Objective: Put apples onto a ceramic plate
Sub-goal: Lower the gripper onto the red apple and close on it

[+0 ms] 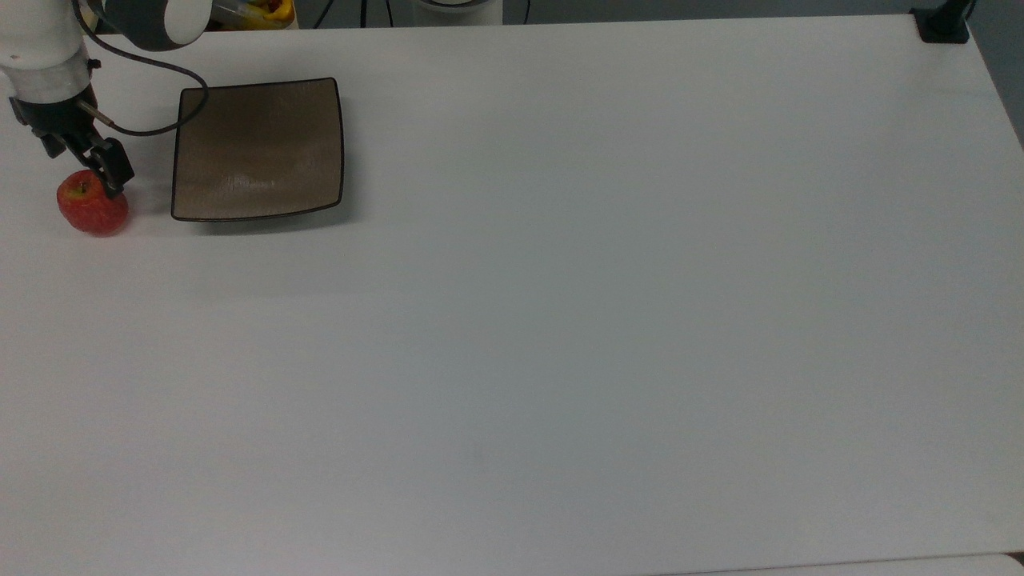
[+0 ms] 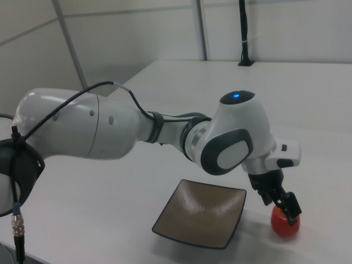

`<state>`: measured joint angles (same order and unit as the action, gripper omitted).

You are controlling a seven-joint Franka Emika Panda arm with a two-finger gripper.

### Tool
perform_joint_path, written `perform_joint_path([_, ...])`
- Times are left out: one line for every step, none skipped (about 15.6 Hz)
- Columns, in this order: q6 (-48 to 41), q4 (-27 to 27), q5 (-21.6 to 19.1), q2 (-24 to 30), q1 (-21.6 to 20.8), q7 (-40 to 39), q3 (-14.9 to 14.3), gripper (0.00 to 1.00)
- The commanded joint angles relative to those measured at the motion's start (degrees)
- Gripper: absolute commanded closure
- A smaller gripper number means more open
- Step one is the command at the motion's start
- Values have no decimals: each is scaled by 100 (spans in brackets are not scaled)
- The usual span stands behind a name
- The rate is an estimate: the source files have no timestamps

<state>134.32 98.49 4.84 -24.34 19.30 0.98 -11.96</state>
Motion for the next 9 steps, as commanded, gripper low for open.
perform_joint_path([77,-268,87,-203,-40,52,-43,0])
perform_joint_path([76,-304,87,-212,-32,52,-43,0])
perform_joint_path([76,-313,87,-273,-40,52,-52,0])
perform_joint_path([76,-313,87,-308,-49,52,-43,0])
perform_joint_path([76,-313,87,-317,-49,52,-43,0])
perform_joint_path([76,-313,96,-326,-58,52,-43,0])
perform_joint_path([76,-313,96,-335,-58,52,-43,0])
perform_joint_path([85,-313,113,-378,-58,52,-43,0])
perform_joint_path([85,-313,140,-396,-58,52,-43,0])
